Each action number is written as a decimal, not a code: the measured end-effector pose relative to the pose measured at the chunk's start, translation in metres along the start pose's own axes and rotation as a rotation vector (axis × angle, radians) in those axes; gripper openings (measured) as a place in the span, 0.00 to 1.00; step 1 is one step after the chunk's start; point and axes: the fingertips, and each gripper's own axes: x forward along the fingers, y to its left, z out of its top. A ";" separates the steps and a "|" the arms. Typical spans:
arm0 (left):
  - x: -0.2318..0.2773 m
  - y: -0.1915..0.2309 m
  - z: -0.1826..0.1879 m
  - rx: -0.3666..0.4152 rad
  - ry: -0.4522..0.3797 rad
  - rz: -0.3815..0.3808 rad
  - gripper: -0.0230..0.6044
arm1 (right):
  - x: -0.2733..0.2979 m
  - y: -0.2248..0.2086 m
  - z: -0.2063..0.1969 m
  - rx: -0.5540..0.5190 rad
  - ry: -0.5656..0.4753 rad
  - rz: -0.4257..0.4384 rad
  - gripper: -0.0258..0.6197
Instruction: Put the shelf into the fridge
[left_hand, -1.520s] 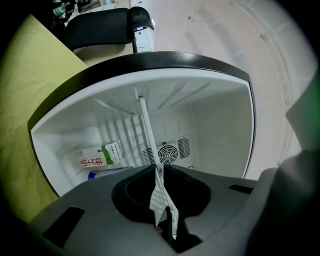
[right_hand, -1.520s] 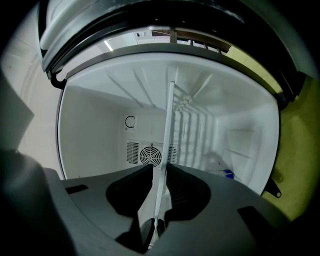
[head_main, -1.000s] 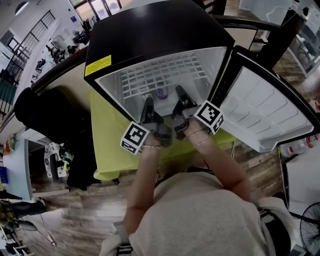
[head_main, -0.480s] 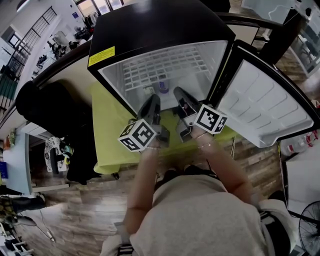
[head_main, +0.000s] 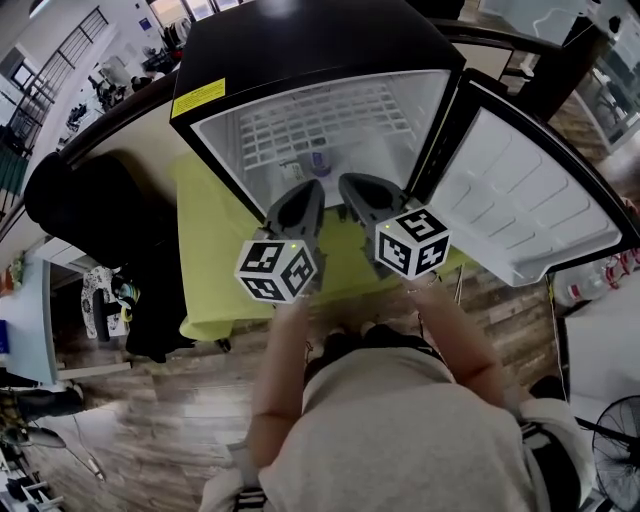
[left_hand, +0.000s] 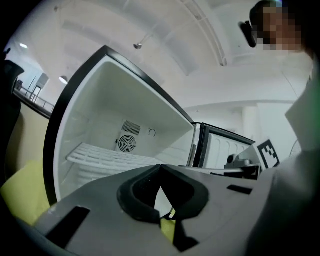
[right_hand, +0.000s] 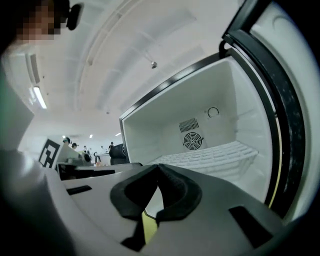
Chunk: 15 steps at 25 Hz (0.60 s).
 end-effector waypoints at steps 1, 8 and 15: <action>-0.001 -0.002 -0.001 0.032 0.010 0.002 0.06 | -0.001 0.003 -0.001 -0.046 0.012 -0.003 0.05; -0.009 -0.006 -0.012 0.221 0.111 0.053 0.06 | -0.010 0.015 -0.002 -0.283 0.046 -0.031 0.06; -0.019 -0.004 -0.023 0.302 0.149 0.086 0.06 | -0.018 0.012 -0.015 -0.354 0.077 -0.064 0.06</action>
